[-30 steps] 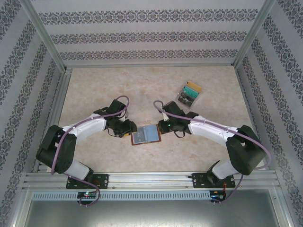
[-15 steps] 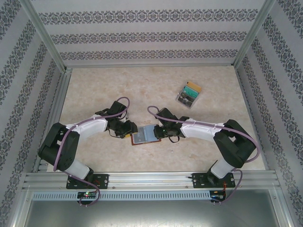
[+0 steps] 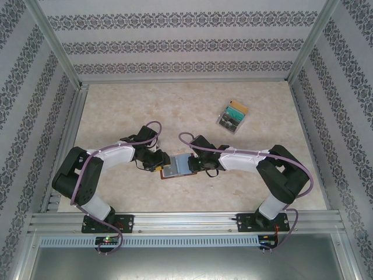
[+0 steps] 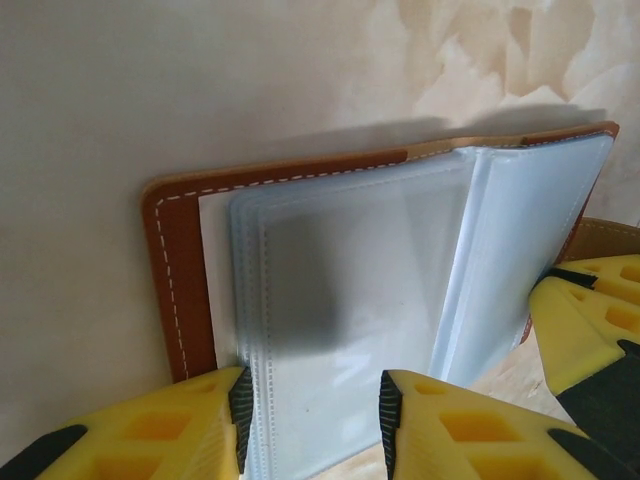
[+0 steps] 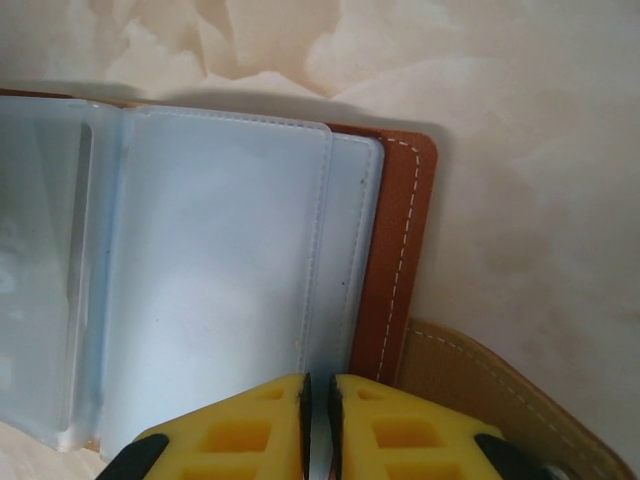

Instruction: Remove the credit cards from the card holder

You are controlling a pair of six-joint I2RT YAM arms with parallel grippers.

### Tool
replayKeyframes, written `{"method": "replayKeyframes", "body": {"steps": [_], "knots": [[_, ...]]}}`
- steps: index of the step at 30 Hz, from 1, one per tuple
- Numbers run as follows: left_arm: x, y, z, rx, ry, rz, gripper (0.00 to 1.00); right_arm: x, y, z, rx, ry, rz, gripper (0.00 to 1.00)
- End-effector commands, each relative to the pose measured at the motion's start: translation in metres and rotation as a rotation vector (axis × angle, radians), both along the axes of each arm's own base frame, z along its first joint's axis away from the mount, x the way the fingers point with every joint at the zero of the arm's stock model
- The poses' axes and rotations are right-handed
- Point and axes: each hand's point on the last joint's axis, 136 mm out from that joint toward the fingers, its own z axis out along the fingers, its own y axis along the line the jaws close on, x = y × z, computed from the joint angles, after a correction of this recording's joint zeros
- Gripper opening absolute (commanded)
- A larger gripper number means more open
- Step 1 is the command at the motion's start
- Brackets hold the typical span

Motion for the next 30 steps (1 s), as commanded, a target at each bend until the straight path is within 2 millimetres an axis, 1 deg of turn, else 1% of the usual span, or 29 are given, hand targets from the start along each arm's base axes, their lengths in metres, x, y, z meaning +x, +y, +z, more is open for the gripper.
{"method": "replayKeyframes", "body": {"steps": [1, 4, 9, 12, 16, 17, 20, 22, 23, 30], "knots": [[-0.002, -0.006, -0.003, -0.013, 0.007, -0.013, 0.4, -0.011, -0.006, -0.017, -0.043, 0.038, -0.011, 0.18], [-0.003, -0.009, -0.004, -0.021, 0.01, -0.021, 0.4, -0.012, -0.006, -0.018, -0.044, 0.039, -0.009, 0.18], [0.001, -0.019, 0.002, -0.06, -0.011, -0.037, 0.41, -0.013, -0.005, -0.02, -0.042, 0.048, -0.011, 0.18], [0.003, -0.024, 0.006, -0.081, -0.027, -0.047, 0.45, -0.014, -0.005, -0.022, -0.043, 0.053, -0.013, 0.18], [0.003, -0.027, 0.006, -0.093, -0.026, -0.053, 0.49, -0.014, -0.005, -0.022, -0.043, 0.056, -0.015, 0.18], [0.003, -0.028, 0.006, -0.094, -0.025, -0.054, 0.52, -0.014, -0.005, -0.023, -0.044, 0.057, -0.014, 0.18], [0.002, -0.029, 0.006, -0.102, -0.025, -0.058, 0.81, -0.015, -0.004, -0.023, -0.044, 0.059, -0.013, 0.18], [0.002, -0.03, 0.006, -0.108, -0.023, -0.061, 0.96, -0.015, -0.004, -0.023, -0.044, 0.059, -0.015, 0.18], [0.002, -0.031, 0.006, -0.111, -0.023, -0.065, 1.0, -0.015, -0.004, -0.023, -0.044, 0.06, -0.015, 0.19], [0.001, -0.031, 0.007, -0.11, -0.028, -0.068, 0.99, -0.015, -0.005, -0.022, -0.04, 0.062, -0.024, 0.2]]}}
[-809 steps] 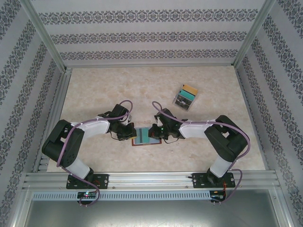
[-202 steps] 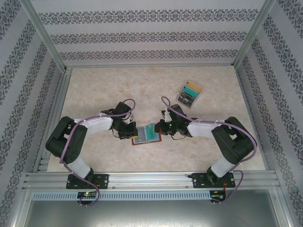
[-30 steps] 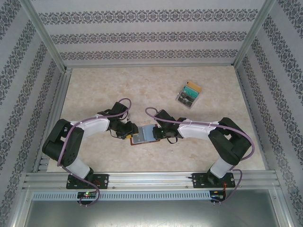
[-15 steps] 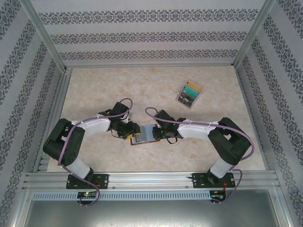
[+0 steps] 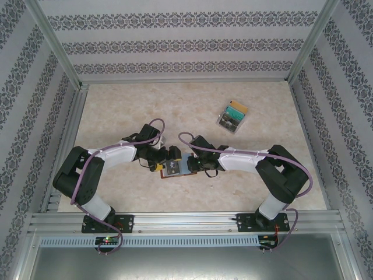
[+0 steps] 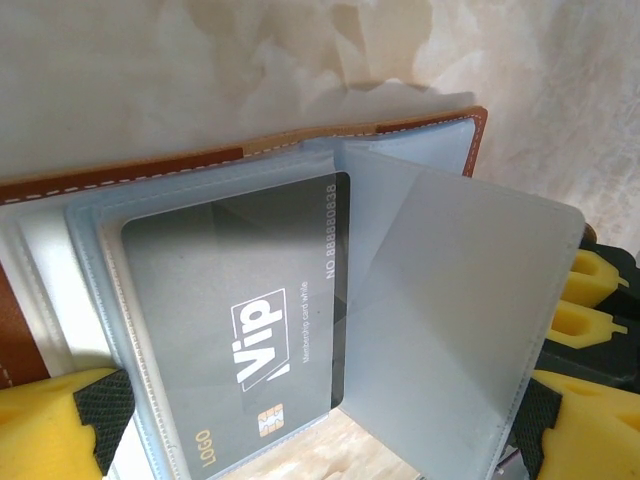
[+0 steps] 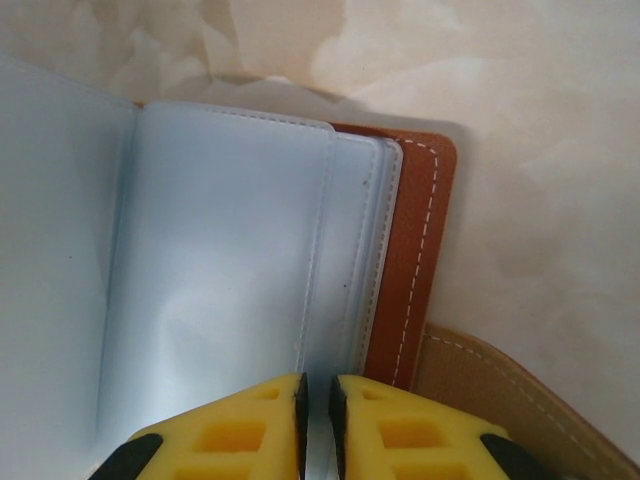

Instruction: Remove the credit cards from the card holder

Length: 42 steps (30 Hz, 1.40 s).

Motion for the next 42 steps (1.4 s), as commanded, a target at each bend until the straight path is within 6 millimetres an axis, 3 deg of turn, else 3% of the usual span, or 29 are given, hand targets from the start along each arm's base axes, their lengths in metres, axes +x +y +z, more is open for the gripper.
{"method": "replayKeyframes", "body": {"steps": [1, 14, 26, 34, 42], "knots": [[-0.007, -0.003, -0.009, 0.014, 0.011, -0.025, 0.99, -0.015, -0.009, -0.02, -0.048, 0.055, -0.011, 0.21], [-0.004, -0.002, 0.004, 0.025, -0.022, -0.045, 0.99, 0.01, -0.028, 0.027, 0.028, -0.036, -0.096, 0.3], [0.004, -0.004, 0.029, 0.012, -0.076, -0.074, 0.99, 0.018, -0.022, 0.054, 0.072, -0.079, -0.093, 0.32], [0.006, -0.01, 0.022, -0.01, -0.058, -0.075, 0.99, 0.015, -0.022, 0.049, 0.067, -0.064, -0.087, 0.32], [0.005, 0.01, 0.01, 0.111, -0.051, -0.04, 0.99, 0.008, -0.012, 0.026, 0.029, -0.018, -0.038, 0.31]]}}
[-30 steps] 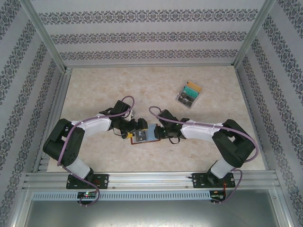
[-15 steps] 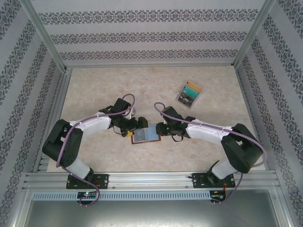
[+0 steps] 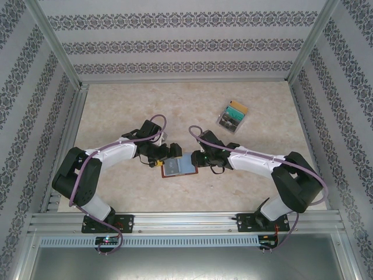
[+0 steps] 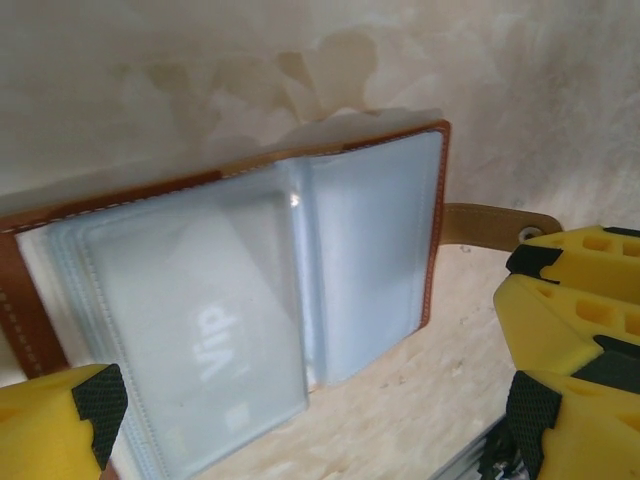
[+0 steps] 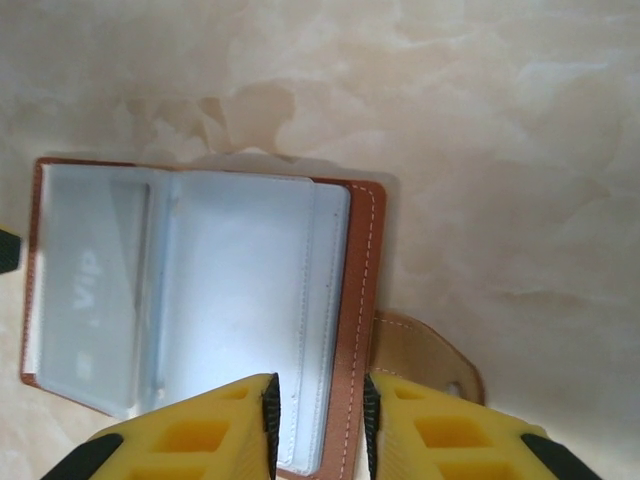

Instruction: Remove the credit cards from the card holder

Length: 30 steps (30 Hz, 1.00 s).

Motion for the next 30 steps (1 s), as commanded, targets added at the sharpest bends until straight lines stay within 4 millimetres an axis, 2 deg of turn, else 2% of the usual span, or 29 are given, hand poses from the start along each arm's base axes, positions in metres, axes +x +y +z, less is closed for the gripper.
{"method": "replayKeyframes", "body": {"steps": [1, 7, 9, 12, 17, 23, 28, 30], "knots": [[-0.004, 0.008, -0.006, 0.059, 0.012, -0.005, 0.99, -0.002, 0.01, -0.008, -0.017, 0.016, 0.037, 0.31], [-0.008, 0.004, -0.015, 0.032, 0.036, -0.003, 1.0, -0.006, 0.007, -0.027, -0.078, 0.039, 0.038, 0.27], [-0.008, 0.001, -0.016, 0.017, 0.039, -0.006, 1.0, -0.008, 0.006, -0.032, -0.084, 0.05, 0.041, 0.22], [-0.009, 0.0, -0.019, 0.008, 0.049, -0.01, 1.0, -0.012, 0.008, -0.037, -0.084, 0.062, 0.046, 0.19], [-0.011, -0.005, -0.024, -0.022, 0.064, -0.01, 1.0, -0.015, 0.012, -0.042, -0.085, 0.074, 0.056, 0.19], [-0.009, -0.012, -0.017, -0.066, 0.046, -0.016, 1.0, -0.017, 0.015, -0.045, -0.082, 0.083, 0.06, 0.19], [-0.009, -0.011, -0.016, -0.06, 0.045, -0.014, 0.99, -0.018, 0.015, -0.044, -0.083, 0.083, 0.062, 0.19], [-0.009, -0.002, -0.015, -0.007, 0.037, -0.004, 1.0, -0.018, 0.014, -0.043, -0.086, 0.081, 0.062, 0.19]]}}
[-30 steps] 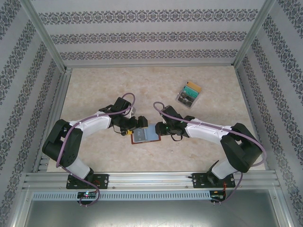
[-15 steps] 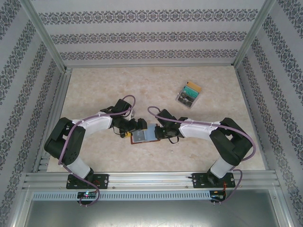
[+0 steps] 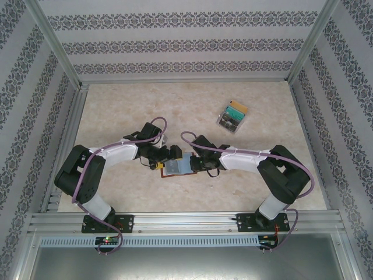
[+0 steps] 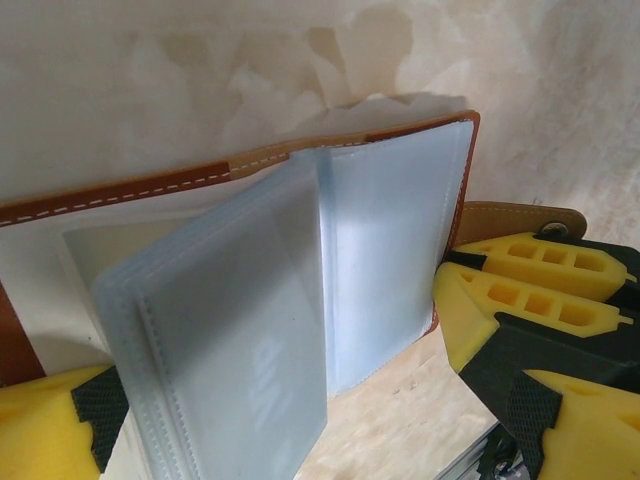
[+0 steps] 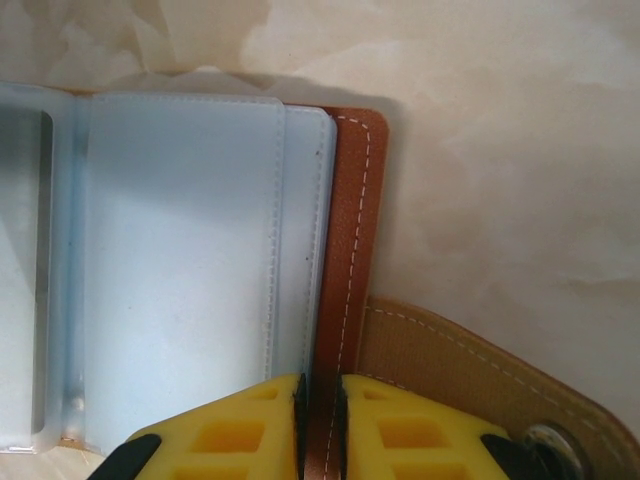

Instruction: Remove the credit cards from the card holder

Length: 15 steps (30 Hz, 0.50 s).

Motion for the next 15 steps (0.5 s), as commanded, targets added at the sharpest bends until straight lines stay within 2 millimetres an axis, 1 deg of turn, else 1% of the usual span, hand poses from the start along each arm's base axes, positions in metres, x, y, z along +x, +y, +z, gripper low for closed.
{"method": "replayKeyframes", "body": {"steps": [1, 3, 4, 6, 8, 11, 15], "knots": [[-0.006, 0.007, -0.001, 0.056, -0.001, -0.003, 1.0, -0.008, 0.007, -0.011, -0.008, 0.033, 0.026, 0.19], [-0.004, 0.017, 0.005, 0.119, -0.029, 0.007, 1.0, -0.008, 0.006, -0.01, -0.009, 0.03, 0.025, 0.19], [-0.002, 0.019, 0.01, 0.125, -0.047, 0.007, 1.0, -0.008, 0.006, -0.01, -0.008, 0.029, 0.025, 0.19], [0.001, 0.02, 0.019, 0.126, -0.075, 0.007, 1.0, -0.008, 0.007, -0.011, -0.007, 0.032, 0.024, 0.19], [0.002, 0.014, 0.025, 0.096, -0.087, -0.003, 1.0, -0.009, 0.007, -0.011, -0.004, 0.035, 0.025, 0.19], [0.002, 0.007, 0.021, 0.059, -0.067, -0.013, 0.99, -0.008, 0.008, -0.011, -0.003, 0.034, 0.025, 0.19], [0.0, 0.004, 0.009, 0.051, -0.036, -0.014, 0.98, -0.008, 0.007, -0.01, -0.003, 0.031, 0.026, 0.19]]}}
